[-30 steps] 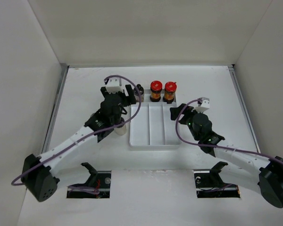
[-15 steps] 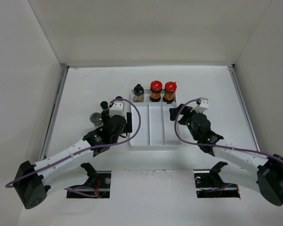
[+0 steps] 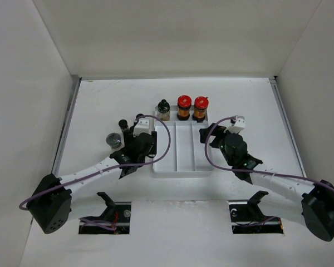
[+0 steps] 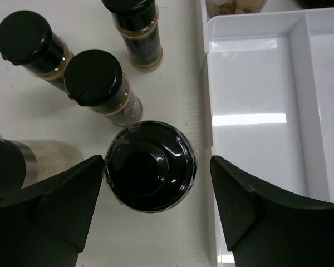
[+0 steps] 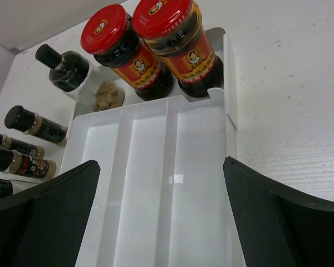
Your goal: Organize the condiment bottles
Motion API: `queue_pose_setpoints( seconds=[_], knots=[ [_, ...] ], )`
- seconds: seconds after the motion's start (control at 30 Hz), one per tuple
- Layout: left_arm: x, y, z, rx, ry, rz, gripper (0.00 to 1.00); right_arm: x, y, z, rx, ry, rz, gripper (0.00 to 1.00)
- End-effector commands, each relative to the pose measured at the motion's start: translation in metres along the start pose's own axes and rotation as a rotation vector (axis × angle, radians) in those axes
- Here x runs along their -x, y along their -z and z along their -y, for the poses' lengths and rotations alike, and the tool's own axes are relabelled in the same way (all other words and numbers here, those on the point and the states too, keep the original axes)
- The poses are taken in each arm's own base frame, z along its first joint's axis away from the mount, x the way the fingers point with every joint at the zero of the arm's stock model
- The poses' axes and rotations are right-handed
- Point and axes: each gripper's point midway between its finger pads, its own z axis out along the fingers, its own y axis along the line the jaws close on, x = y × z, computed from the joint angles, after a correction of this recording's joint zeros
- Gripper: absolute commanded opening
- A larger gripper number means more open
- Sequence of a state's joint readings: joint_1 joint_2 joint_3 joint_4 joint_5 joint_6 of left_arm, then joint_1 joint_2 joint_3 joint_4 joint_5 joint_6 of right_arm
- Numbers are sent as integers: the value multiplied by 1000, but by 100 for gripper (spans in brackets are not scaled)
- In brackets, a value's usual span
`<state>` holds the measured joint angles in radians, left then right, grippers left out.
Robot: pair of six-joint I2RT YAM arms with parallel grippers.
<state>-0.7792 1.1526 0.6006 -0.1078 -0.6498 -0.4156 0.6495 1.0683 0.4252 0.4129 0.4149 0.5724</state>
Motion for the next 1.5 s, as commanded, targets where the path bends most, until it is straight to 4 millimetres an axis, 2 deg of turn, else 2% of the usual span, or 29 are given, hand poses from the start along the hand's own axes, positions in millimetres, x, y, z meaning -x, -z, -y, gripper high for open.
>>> queue_pose_setpoints(
  seconds=[0.0,0.13,0.4,0.5,0.6,0.73,0.9,1.0,1.1,1.27,1.47],
  knots=[
    [9,2,-4,8,51,51,75,17,-2,-16,46,-22,53,100],
    [13,6,-8,-5,95,83,76,16,-3,-18,49,-22,49,100],
    [13,-11,-2,-5,90,75,73,15,-3,-18,48,-19,46,100],
    [14,-16,0,-7,77,74,66,15,-3,-19,51,-16,45,100],
    [19,-16,1,-2,77,88,54,16,-3,-19,53,-18,47,100],
    [42,-2,2,-2,72,151,41,16,-2,-20,56,-18,47,100],
    [98,32,7,-30,121,282,39,23,2,-21,63,-28,69,100],
    [128,46,23,-93,154,337,39,26,5,-20,64,-34,83,100],
    [141,44,54,-181,159,337,39,29,7,-18,62,-47,94,100],
    [151,26,114,-301,151,334,39,33,10,-14,51,-53,113,100],
    [161,-2,169,-379,154,332,39,41,14,-5,23,-78,148,100]
  ],
)
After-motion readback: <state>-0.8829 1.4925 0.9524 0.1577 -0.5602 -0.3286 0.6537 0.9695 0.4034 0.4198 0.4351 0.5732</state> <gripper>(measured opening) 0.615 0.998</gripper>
